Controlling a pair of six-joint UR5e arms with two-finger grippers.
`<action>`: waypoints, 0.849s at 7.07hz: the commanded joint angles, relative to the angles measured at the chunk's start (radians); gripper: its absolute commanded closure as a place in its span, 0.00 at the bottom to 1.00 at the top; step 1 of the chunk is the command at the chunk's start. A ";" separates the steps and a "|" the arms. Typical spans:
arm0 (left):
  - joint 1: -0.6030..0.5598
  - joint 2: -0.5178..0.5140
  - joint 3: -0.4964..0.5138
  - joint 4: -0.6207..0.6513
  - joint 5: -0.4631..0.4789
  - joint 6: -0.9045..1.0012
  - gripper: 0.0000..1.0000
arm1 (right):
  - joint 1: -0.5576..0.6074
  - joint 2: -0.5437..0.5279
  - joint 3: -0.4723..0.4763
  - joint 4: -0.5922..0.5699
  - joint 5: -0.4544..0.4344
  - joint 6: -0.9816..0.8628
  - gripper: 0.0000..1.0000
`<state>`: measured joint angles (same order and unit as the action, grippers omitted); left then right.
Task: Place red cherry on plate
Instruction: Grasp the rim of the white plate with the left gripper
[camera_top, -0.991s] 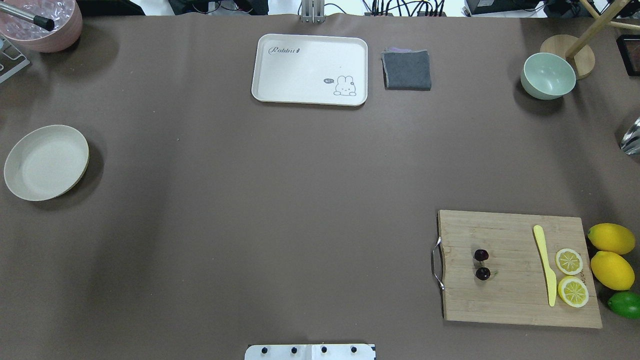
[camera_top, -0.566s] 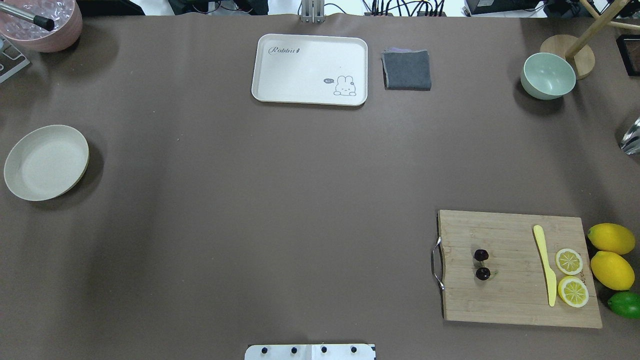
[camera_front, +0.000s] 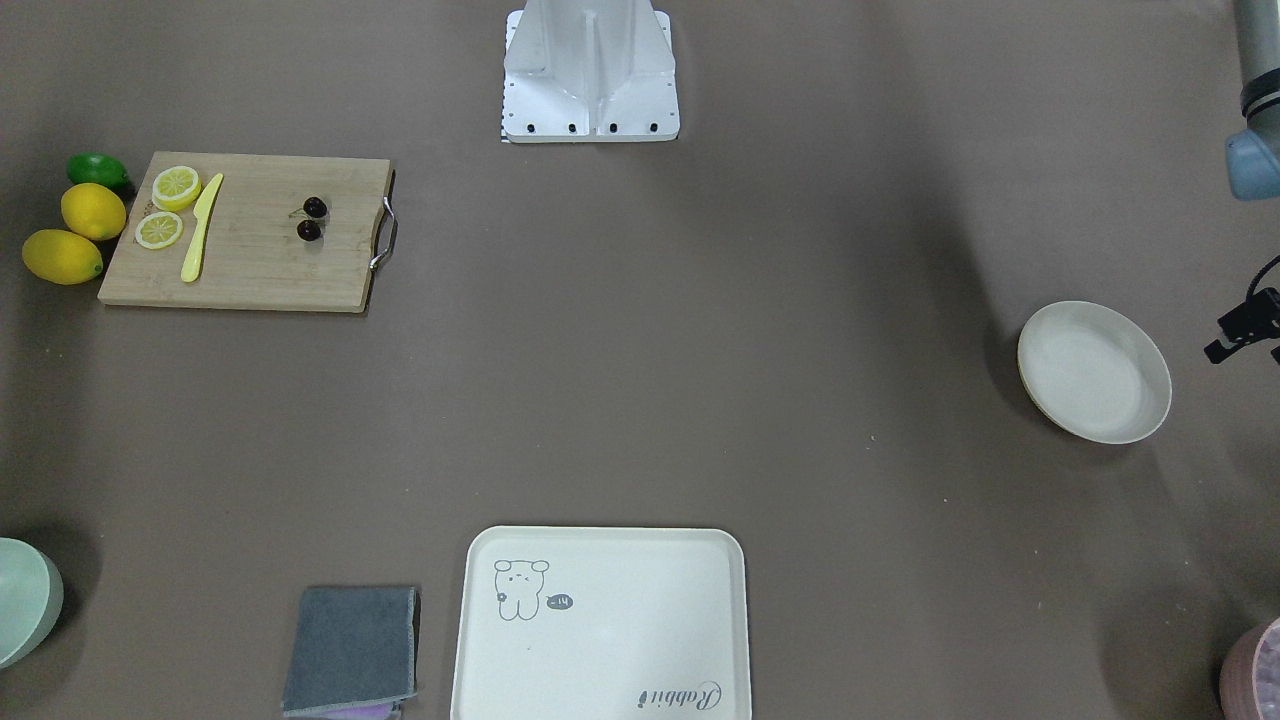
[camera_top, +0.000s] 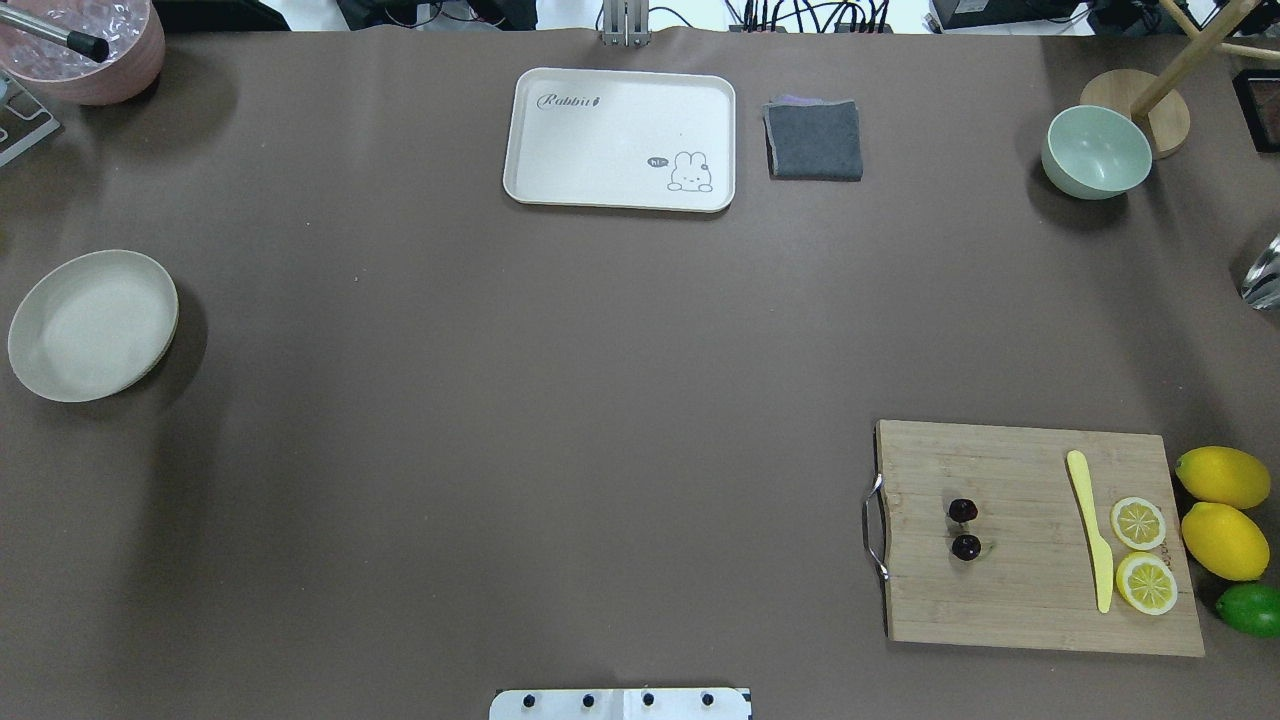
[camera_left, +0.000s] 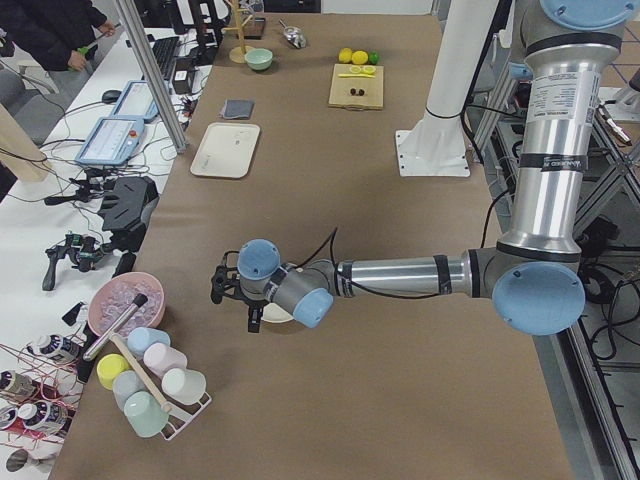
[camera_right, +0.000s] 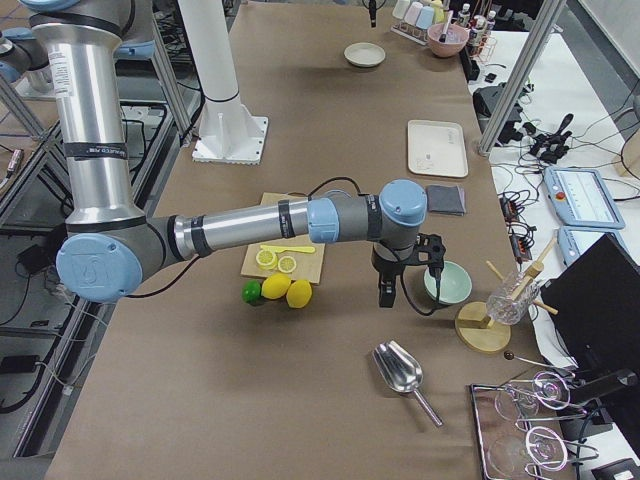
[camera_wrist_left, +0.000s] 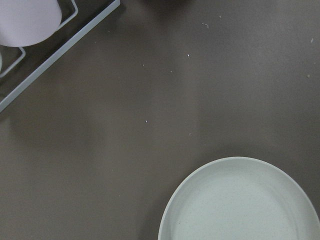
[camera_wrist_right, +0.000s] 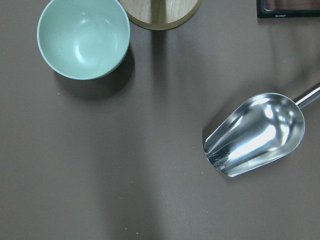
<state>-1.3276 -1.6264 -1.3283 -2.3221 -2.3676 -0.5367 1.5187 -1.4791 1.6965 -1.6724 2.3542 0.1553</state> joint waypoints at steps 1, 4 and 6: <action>0.071 0.017 0.061 -0.098 0.002 -0.006 0.02 | -0.002 -0.003 0.000 -0.001 0.000 0.001 0.00; 0.123 0.019 0.073 -0.099 0.002 -0.006 0.03 | -0.006 -0.003 0.002 0.000 0.002 0.001 0.00; 0.128 0.017 0.090 -0.099 0.002 -0.006 0.17 | -0.011 -0.001 0.005 0.000 0.002 0.001 0.00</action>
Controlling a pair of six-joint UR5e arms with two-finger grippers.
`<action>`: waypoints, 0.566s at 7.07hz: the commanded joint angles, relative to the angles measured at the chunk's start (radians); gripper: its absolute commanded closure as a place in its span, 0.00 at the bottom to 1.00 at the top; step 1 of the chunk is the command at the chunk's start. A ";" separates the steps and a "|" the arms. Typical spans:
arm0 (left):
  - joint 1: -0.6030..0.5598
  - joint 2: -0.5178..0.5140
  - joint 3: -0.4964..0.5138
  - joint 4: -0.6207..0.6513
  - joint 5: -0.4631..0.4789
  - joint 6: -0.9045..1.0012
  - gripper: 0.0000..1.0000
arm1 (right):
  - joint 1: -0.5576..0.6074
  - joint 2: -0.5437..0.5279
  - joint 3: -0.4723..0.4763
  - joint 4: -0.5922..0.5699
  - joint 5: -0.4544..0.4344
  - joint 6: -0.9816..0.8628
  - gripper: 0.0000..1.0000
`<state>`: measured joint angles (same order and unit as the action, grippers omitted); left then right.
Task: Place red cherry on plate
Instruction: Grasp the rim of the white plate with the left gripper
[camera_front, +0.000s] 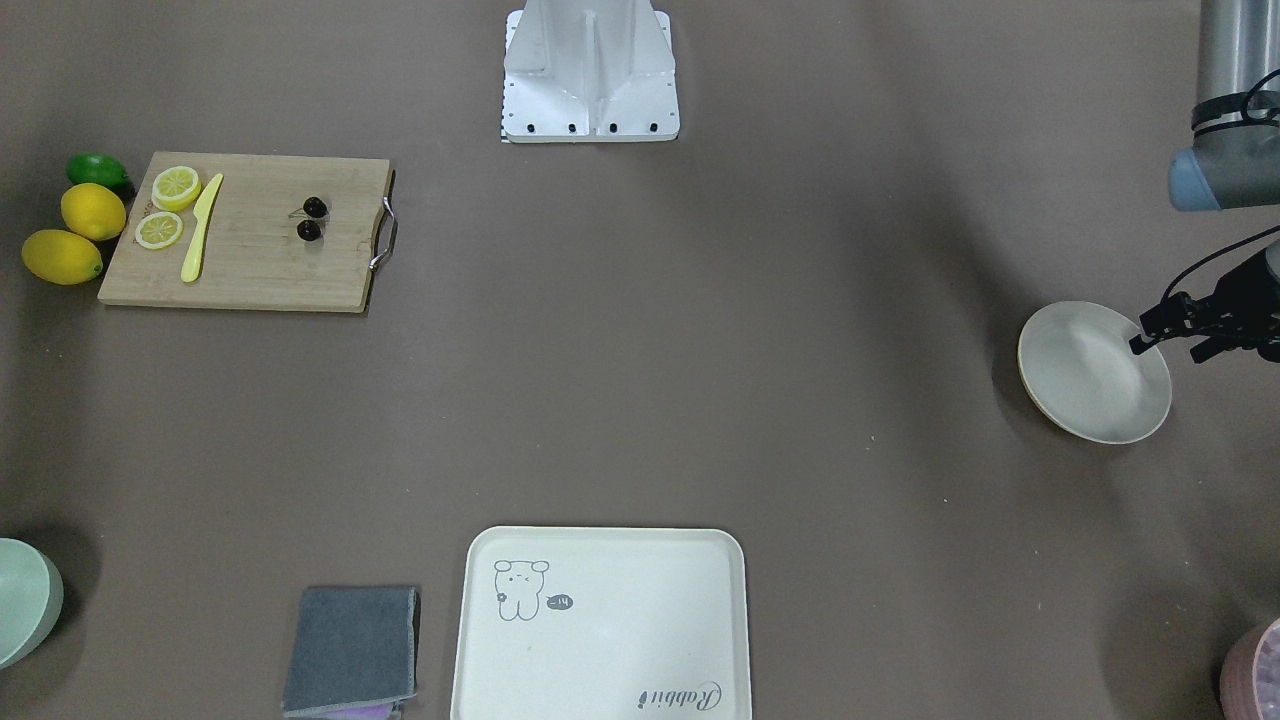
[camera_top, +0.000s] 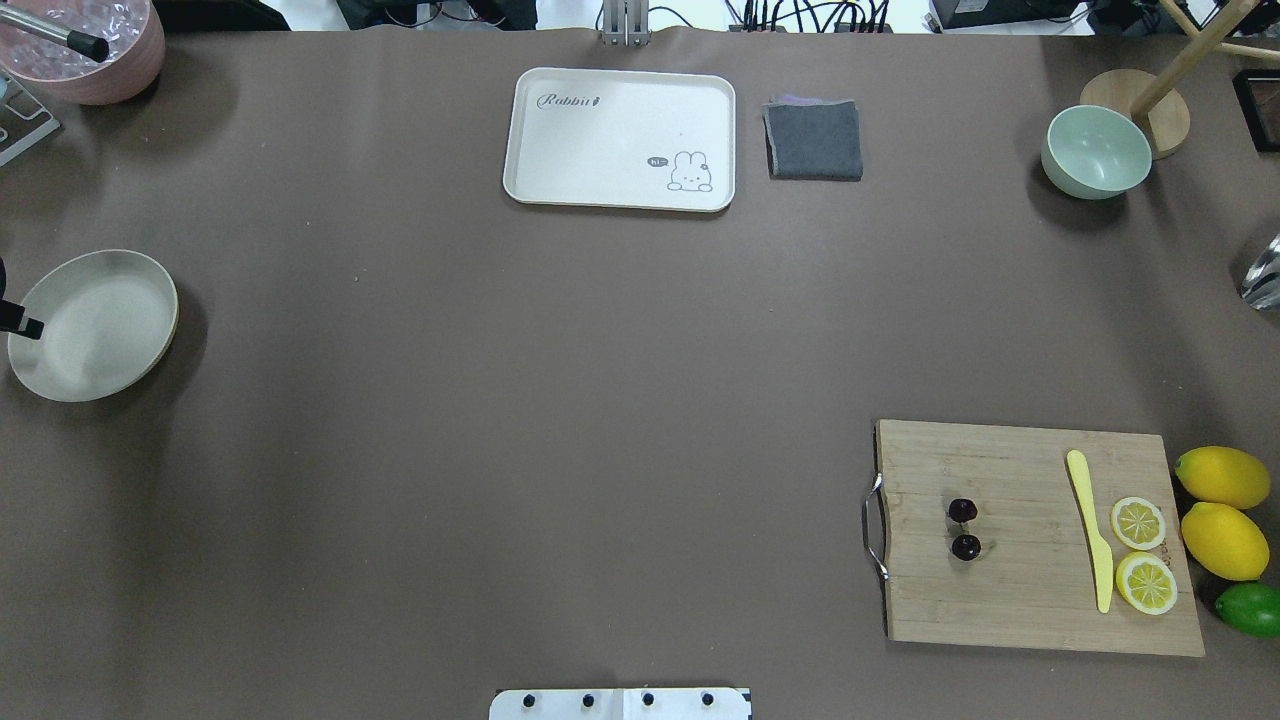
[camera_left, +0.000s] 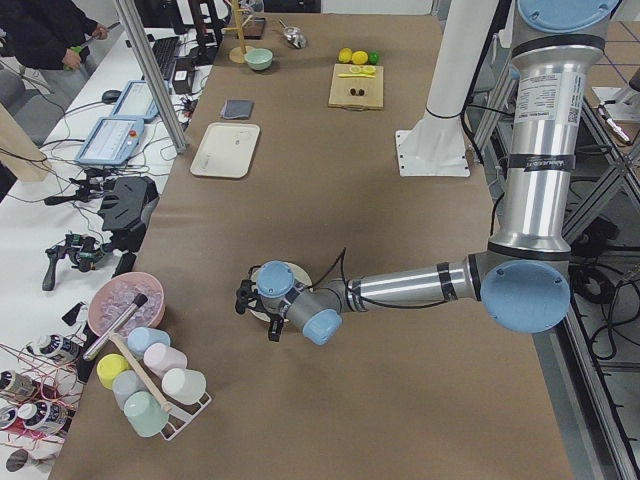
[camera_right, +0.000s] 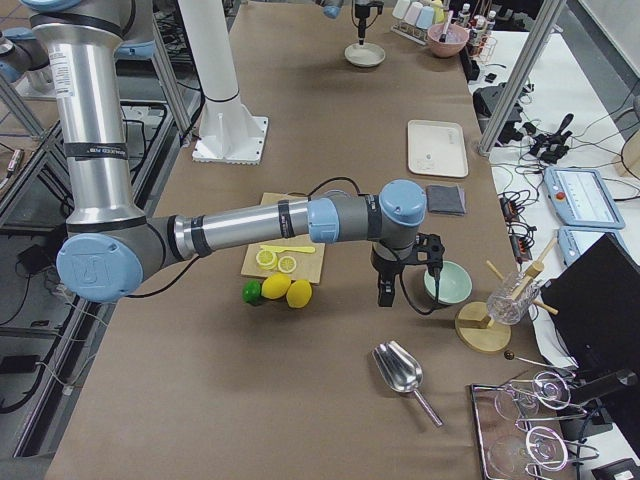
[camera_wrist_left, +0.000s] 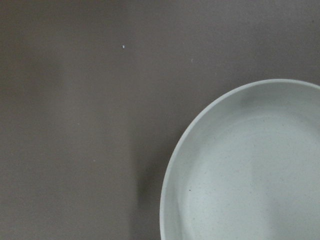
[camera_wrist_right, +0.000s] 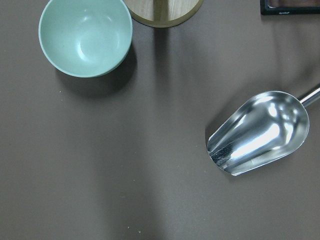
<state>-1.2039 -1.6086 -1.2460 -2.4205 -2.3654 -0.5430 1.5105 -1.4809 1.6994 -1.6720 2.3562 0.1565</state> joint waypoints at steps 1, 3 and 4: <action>0.004 0.001 0.010 0.000 0.000 0.000 0.53 | -0.003 0.001 0.003 0.000 0.000 0.000 0.00; 0.006 0.001 0.022 -0.002 -0.001 0.000 0.71 | -0.003 0.001 0.003 0.000 0.000 0.000 0.00; 0.007 0.001 0.022 -0.002 -0.001 0.000 0.73 | -0.004 0.001 0.005 0.000 -0.002 0.000 0.00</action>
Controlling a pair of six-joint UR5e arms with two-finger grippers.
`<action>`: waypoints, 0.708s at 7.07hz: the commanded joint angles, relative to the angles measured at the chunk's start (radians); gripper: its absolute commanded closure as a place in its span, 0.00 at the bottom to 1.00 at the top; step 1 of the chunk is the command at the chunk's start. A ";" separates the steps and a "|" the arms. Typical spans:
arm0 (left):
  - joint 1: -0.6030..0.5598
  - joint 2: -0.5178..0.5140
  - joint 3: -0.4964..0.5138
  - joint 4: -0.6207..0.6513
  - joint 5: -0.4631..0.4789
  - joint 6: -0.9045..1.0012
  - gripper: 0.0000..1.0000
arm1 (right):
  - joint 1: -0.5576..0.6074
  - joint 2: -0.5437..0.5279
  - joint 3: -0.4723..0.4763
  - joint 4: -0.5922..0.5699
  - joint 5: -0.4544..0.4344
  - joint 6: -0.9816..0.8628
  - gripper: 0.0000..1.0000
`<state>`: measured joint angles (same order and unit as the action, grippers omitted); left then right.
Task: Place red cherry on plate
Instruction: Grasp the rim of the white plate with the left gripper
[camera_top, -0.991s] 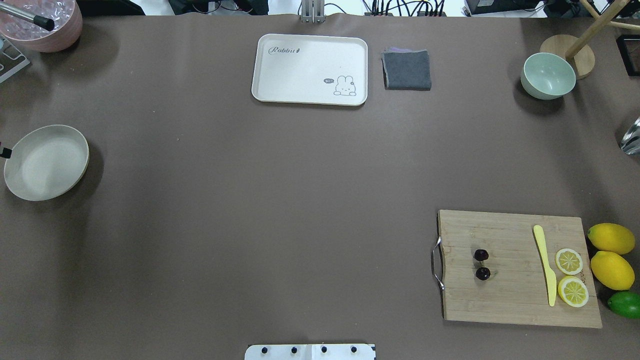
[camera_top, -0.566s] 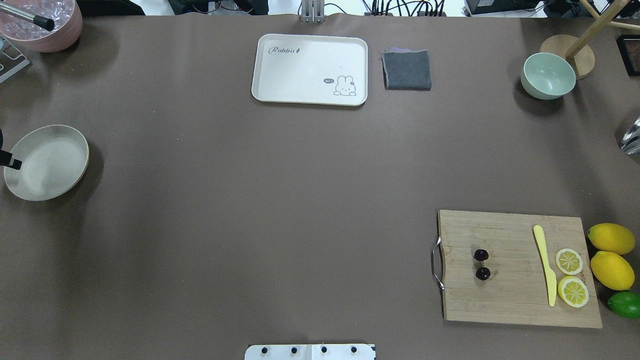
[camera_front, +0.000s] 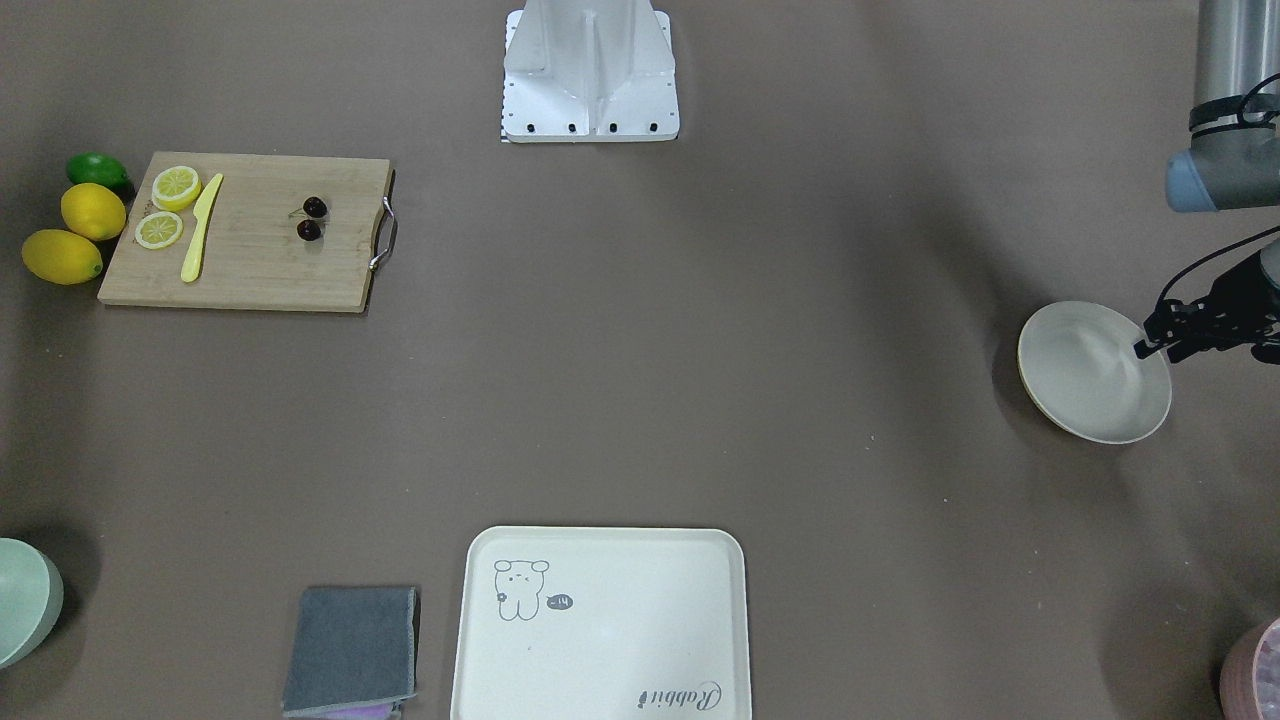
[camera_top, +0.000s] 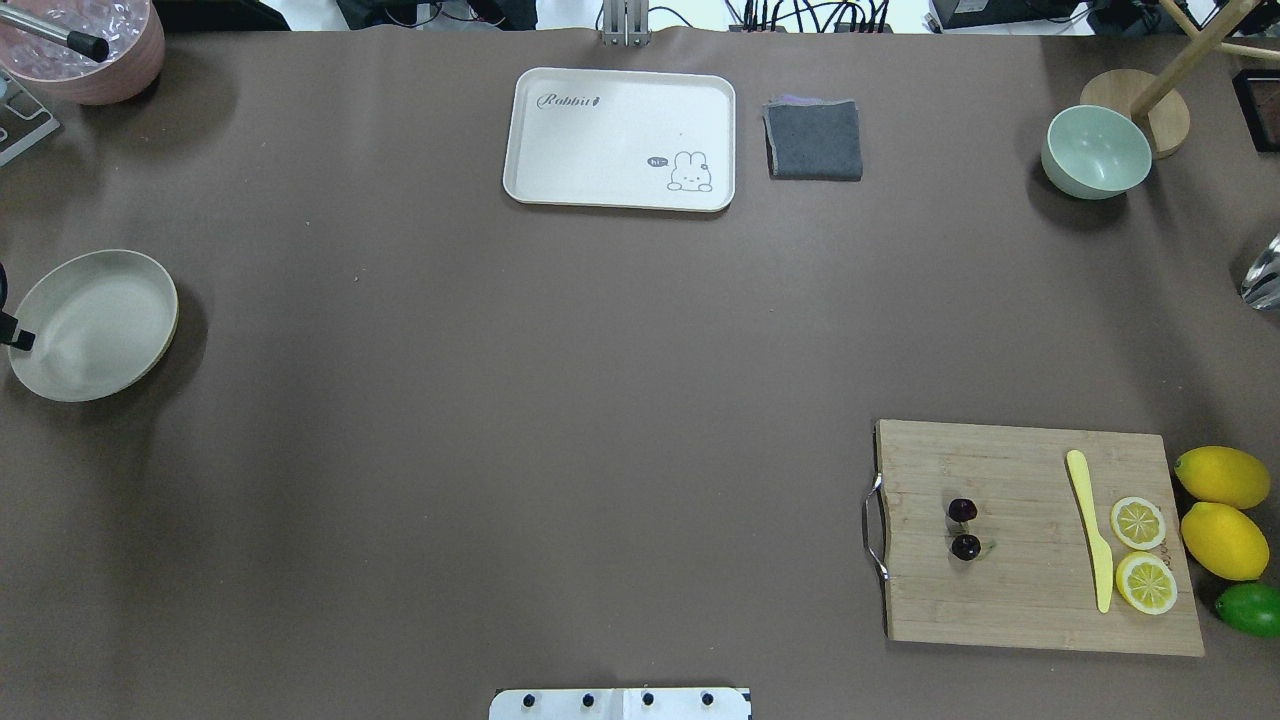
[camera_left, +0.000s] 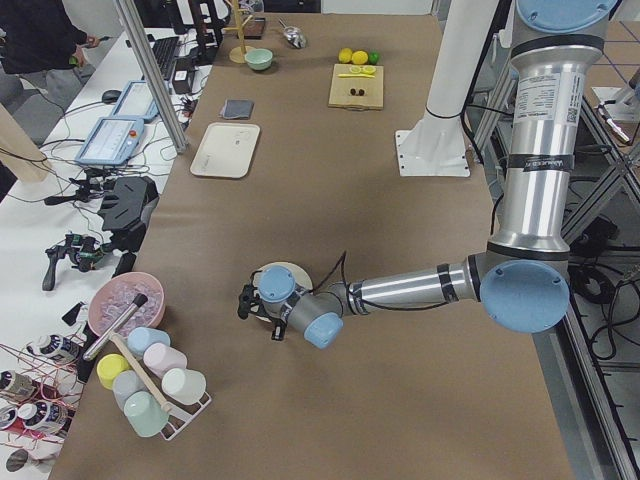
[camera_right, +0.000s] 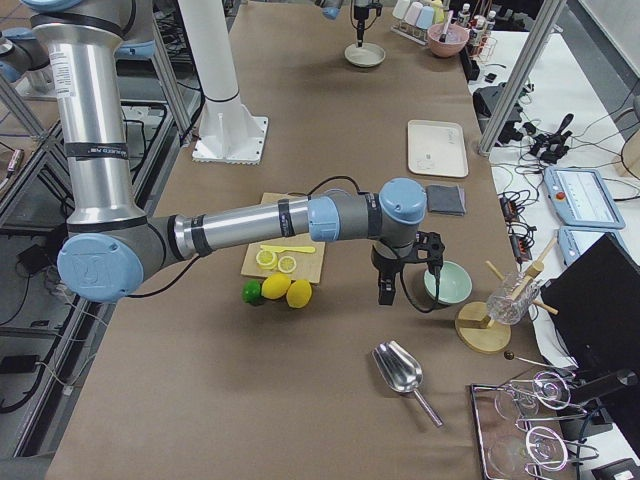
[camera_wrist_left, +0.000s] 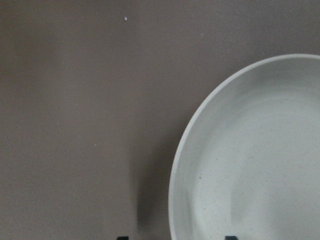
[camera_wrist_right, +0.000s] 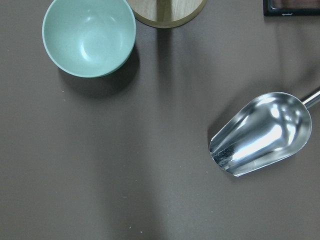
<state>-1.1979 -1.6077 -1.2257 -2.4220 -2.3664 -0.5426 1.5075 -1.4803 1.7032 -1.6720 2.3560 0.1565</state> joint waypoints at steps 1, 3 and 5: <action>0.001 0.000 0.000 0.000 -0.001 0.000 1.00 | -0.003 0.000 0.000 0.000 -0.001 0.000 0.00; 0.000 -0.014 -0.041 0.010 -0.011 -0.003 1.00 | -0.003 0.000 0.001 0.000 0.000 -0.002 0.00; -0.099 -0.111 -0.054 0.138 -0.150 -0.007 1.00 | -0.003 0.002 0.004 0.000 0.000 -0.008 0.00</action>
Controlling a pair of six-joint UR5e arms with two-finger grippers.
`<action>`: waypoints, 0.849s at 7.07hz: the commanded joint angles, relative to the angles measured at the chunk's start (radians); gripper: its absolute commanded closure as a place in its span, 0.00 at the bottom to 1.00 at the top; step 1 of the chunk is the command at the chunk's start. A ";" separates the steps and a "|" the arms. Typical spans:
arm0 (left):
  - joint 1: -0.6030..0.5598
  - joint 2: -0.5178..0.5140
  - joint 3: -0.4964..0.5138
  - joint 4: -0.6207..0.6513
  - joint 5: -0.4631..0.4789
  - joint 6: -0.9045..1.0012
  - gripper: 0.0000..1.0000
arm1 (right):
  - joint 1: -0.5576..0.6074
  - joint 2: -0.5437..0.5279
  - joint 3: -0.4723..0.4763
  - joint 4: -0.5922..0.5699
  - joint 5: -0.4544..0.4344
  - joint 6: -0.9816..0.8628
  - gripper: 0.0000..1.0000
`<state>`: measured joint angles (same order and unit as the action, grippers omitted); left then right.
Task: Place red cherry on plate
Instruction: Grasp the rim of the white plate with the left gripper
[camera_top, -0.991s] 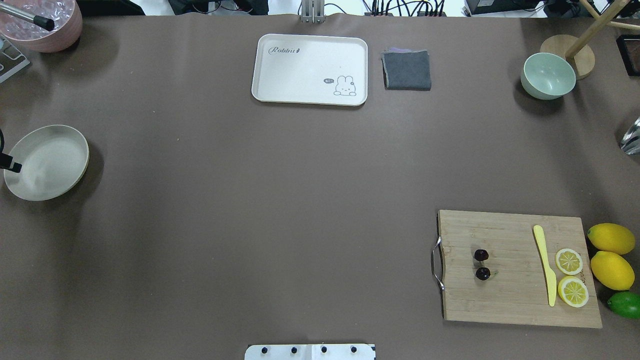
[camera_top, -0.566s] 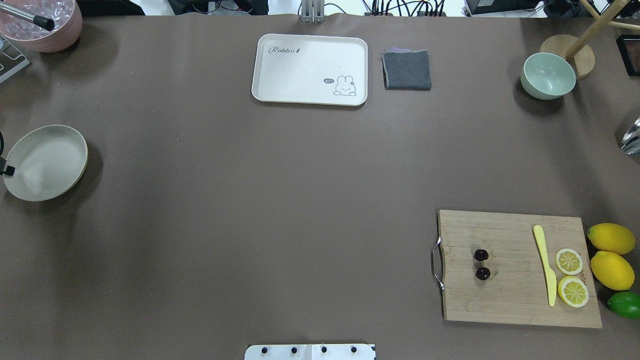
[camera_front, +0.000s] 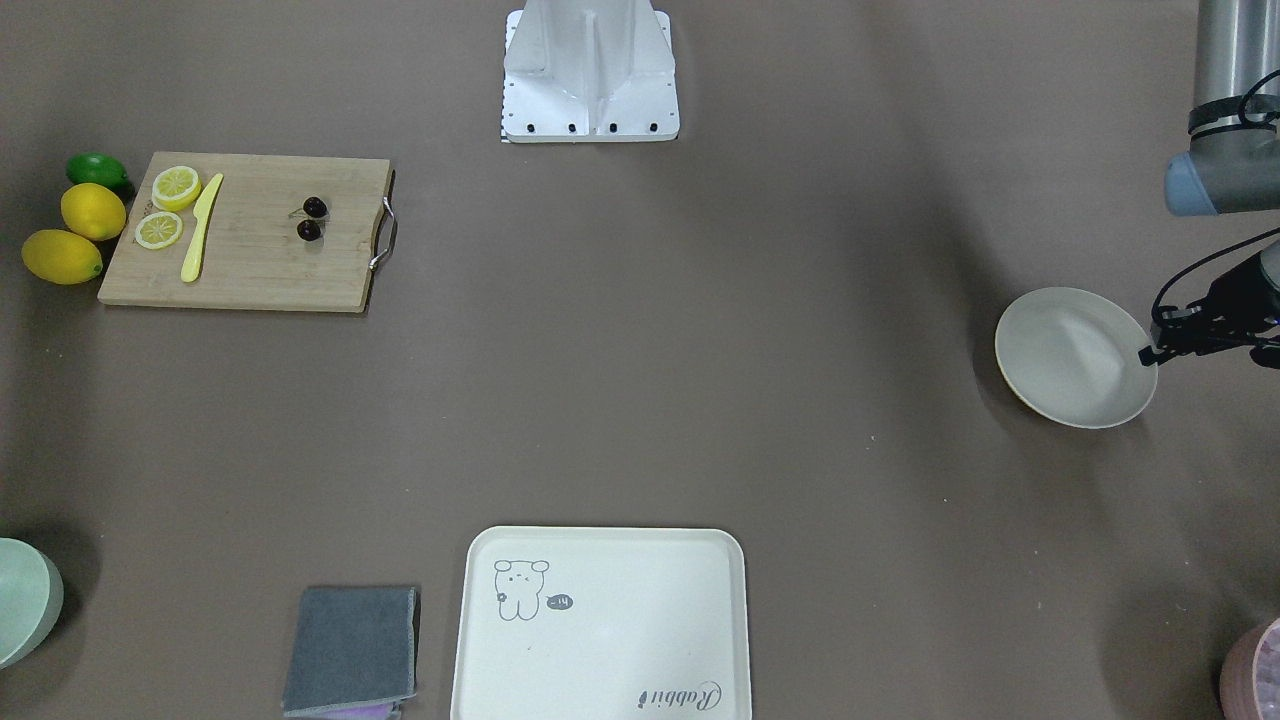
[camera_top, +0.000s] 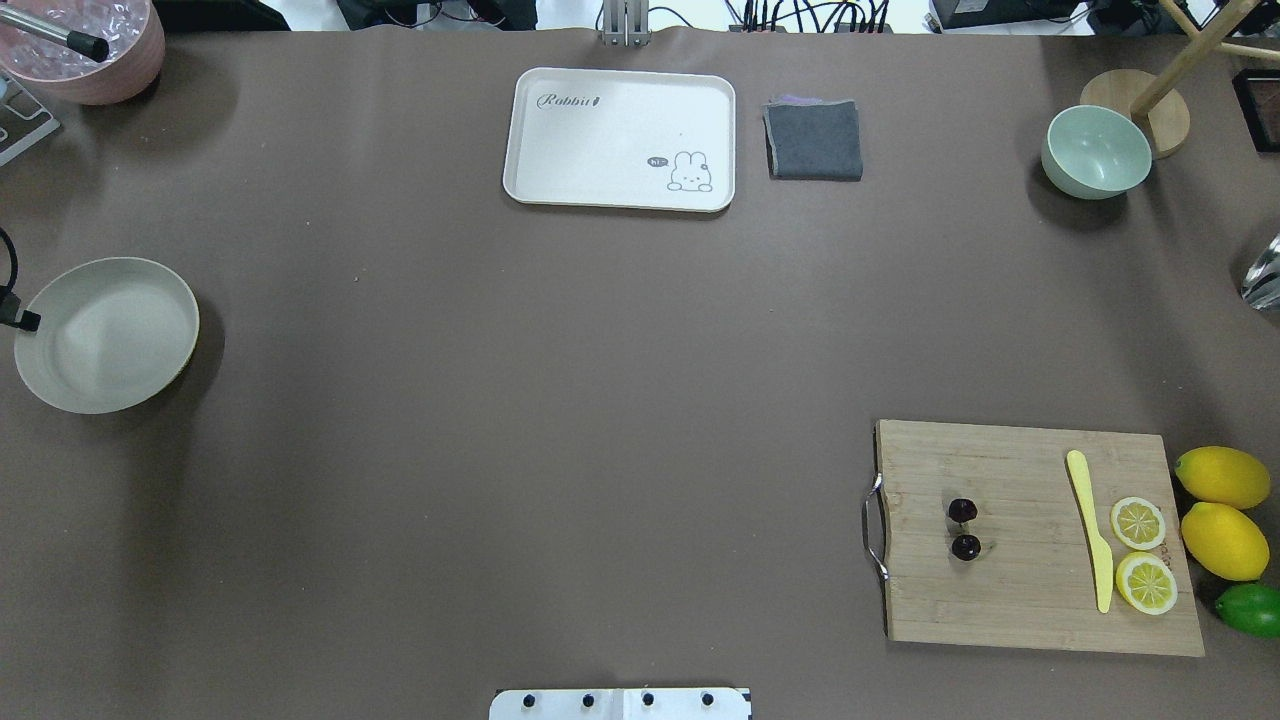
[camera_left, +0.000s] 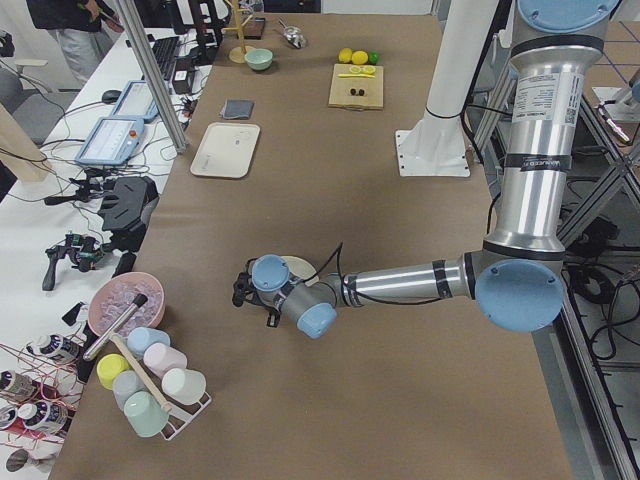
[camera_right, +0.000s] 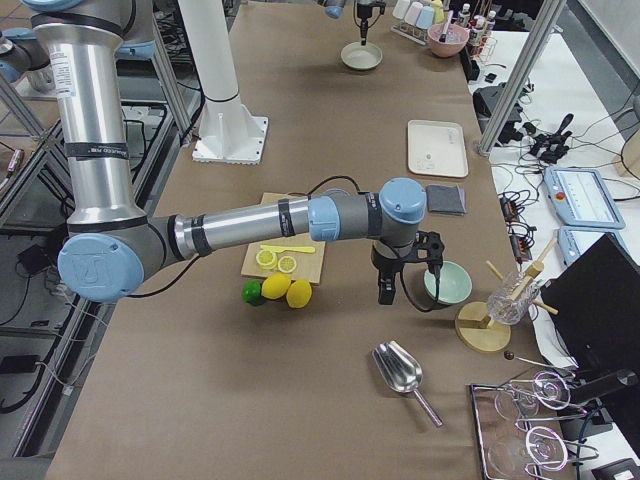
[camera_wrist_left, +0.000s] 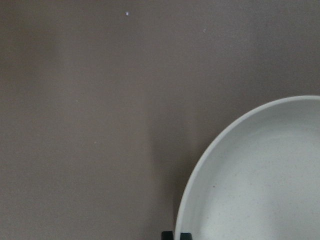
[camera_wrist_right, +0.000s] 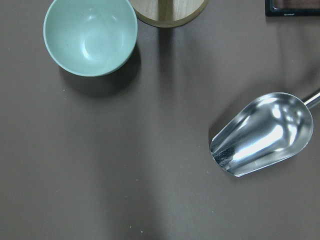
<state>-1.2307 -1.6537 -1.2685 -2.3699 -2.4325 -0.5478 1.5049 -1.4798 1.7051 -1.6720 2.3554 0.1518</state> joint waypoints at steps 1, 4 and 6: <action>-0.070 -0.096 -0.031 0.136 -0.105 -0.017 1.00 | 0.000 0.000 0.011 0.011 0.001 -0.001 0.00; 0.116 -0.202 -0.275 0.135 0.012 -0.570 1.00 | -0.023 -0.002 0.027 0.012 0.002 0.005 0.00; 0.352 -0.289 -0.379 0.143 0.219 -0.873 1.00 | -0.026 0.000 0.042 0.012 0.016 0.005 0.00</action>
<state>-1.0216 -1.8900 -1.5815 -2.2331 -2.3461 -1.2358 1.4820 -1.4814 1.7384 -1.6598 2.3616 0.1563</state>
